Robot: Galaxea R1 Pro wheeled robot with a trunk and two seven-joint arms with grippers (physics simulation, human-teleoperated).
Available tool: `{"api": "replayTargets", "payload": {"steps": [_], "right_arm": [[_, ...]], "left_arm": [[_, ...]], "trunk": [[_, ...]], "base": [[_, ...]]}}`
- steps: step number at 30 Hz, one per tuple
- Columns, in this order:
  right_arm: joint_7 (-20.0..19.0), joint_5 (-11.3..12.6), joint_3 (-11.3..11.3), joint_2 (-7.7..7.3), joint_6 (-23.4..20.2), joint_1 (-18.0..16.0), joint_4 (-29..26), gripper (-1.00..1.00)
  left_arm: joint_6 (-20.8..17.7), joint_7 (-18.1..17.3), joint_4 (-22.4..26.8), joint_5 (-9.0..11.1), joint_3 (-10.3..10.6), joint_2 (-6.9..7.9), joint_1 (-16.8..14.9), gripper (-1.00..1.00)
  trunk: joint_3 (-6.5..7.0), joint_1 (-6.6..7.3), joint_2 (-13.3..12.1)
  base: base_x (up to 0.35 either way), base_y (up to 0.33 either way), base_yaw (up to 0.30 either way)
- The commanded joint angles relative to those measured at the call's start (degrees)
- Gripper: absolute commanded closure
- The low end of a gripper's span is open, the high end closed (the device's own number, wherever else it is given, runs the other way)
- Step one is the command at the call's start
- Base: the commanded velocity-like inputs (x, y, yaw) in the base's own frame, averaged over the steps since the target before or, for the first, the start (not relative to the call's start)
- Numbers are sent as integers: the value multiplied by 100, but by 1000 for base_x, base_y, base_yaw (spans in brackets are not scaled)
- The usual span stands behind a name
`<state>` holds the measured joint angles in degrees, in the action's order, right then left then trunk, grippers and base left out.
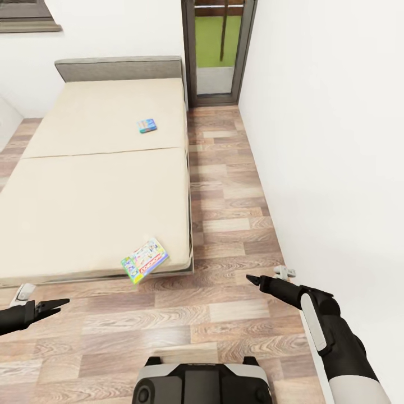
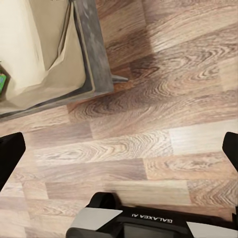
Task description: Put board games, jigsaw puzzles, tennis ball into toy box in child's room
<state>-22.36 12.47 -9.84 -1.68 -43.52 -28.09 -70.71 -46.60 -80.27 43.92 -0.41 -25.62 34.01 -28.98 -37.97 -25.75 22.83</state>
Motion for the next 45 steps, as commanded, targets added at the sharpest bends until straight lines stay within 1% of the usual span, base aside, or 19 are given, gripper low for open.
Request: {"api": "replayTargets", "payload": {"steps": [1, 34, 45], "right_arm": [[-22, 3, -9, 1, -33, -3, -4, -100], [-22, 7, -1, 9, -32, -3, -4, -100], [-22, 9, -1, 9, -31, -3, -4, -100]], "left_arm": [[-60, -23, -1, -3, -4, 0, -4, -100], [-70, -8, -2, -13, -6, -9, -6, -100], [-77, 129, 2, -20, -5, -126, -10, -100]], "trunk": [[3, -3, 8], [318, -3, 8], [423, -3, 8]], "base": [[-23, 0, 0], [-2, 0, 0], [0, 0, 0]]}}
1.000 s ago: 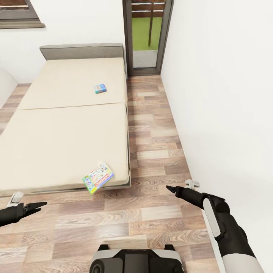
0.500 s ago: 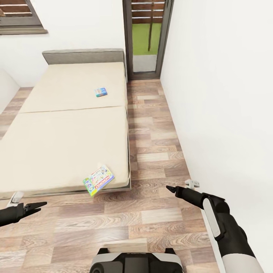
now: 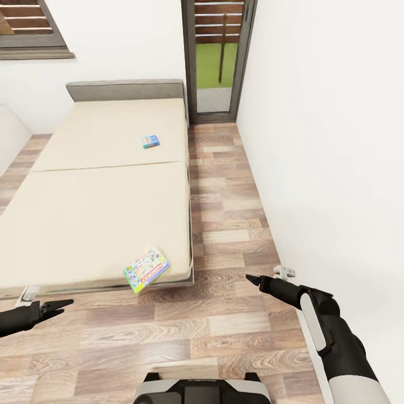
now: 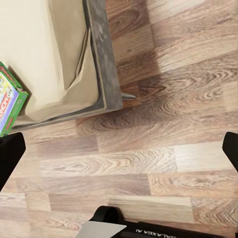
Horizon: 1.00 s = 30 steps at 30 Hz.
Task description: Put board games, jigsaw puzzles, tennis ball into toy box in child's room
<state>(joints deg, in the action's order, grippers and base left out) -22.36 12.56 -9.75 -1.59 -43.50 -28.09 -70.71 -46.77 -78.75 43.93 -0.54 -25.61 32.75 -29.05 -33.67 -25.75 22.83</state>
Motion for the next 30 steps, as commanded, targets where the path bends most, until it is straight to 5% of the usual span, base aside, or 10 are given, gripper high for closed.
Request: {"api": "replayTargets", "payload": {"steps": [1, 30], "right_arm": [[-23, 0, -9, 1, -32, -3, -4, -100], [-31, 1, -9, 1, -33, -3, -13, -100]], "left_arm": [[-60, -10, -1, -7, -5, -5, -4, -100], [-99, 97, -1, -7, -4, -16, -9, -100]], "trunk": [[3, -3, 9], [-115, -487, 891]], "base": [[0, 0, 0], [0, 0, 0]]}}
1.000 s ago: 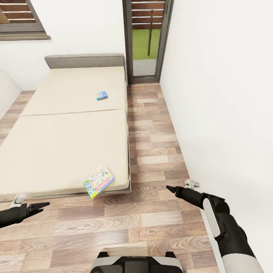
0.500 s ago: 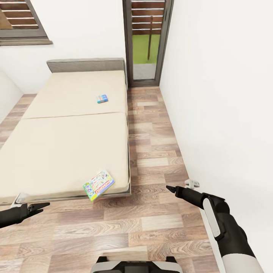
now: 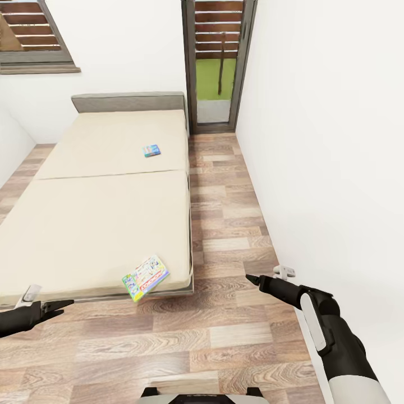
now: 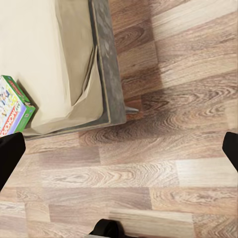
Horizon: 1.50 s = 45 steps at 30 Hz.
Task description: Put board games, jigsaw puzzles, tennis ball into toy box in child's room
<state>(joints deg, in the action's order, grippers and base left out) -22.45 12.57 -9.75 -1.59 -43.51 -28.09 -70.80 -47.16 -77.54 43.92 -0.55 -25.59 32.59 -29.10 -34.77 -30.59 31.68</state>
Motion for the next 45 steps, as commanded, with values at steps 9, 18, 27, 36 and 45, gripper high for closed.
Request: {"api": "replayTargets", "payload": {"steps": [9, 18, 27, 36, 45], "right_arm": [[-23, 0, -15, -6, -35, -3, -7, -100], [-23, 0, -18, -8, -35, -3, -4, -100], [-23, 0, -18, -8, -35, -3, -4, -100], [-23, 0, -18, -9, -35, -3, -8, -100], [-23, 0, -18, -8, -35, -3, -10, -100]], "left_arm": [[-95, -54, 7, -7, 17, 8, -21, -100], [-121, -112, 66, 2, -12, 70, -25, -100], [-123, -129, 80, 20, -39, 74, -25, -100], [-260, -133, 84, 7, -54, 79, -25, -100], [-355, -130, 88, -2, -18, 77, -33, -100]], "trunk": [[80, -2, 6], [166, -2, 6], [252, -2, 6], [320, -24, 46], [245, -222, 407]], "base": [[0, 0, 0], [0, 0, 0], [0, 0, 0], [0, 0, 0], [-26, 0, 0]]}}
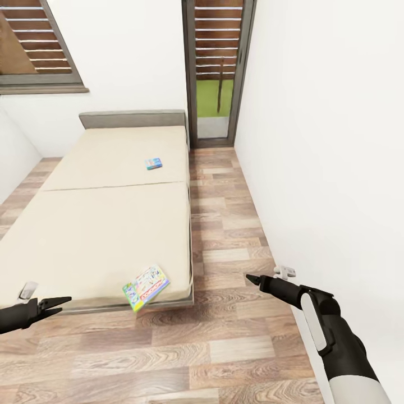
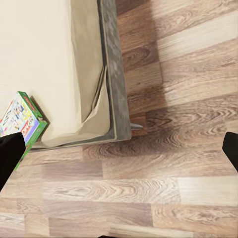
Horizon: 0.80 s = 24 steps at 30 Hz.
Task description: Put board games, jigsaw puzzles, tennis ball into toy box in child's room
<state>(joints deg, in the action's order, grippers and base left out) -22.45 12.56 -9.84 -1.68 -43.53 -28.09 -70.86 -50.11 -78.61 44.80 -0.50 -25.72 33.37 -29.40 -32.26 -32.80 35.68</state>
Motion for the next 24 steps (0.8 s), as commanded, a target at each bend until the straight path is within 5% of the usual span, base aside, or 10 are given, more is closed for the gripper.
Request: {"api": "replayTargets", "payload": {"steps": [1, 10, 24], "right_arm": [[-23, 1, -9, 1, -33, -3, -6, -100], [-23, 1, -8, 3, -33, -3, -12, -100], [-27, 1, -1, 8, -33, -3, -13, -100]], "left_arm": [[-65, -23, 0, -11, -1, 0, -7, -100], [-79, -23, -5, -18, 5, 3, -26, -100], [-86, -4, -6, -19, 6, -5, -39, -100]], "trunk": [[-15, -23, 48], [-90, -221, 409], [-208, -528, 970]], "base": [[-190, 0, 0], [-177, 0, 0], [-18, 0, 0]]}}
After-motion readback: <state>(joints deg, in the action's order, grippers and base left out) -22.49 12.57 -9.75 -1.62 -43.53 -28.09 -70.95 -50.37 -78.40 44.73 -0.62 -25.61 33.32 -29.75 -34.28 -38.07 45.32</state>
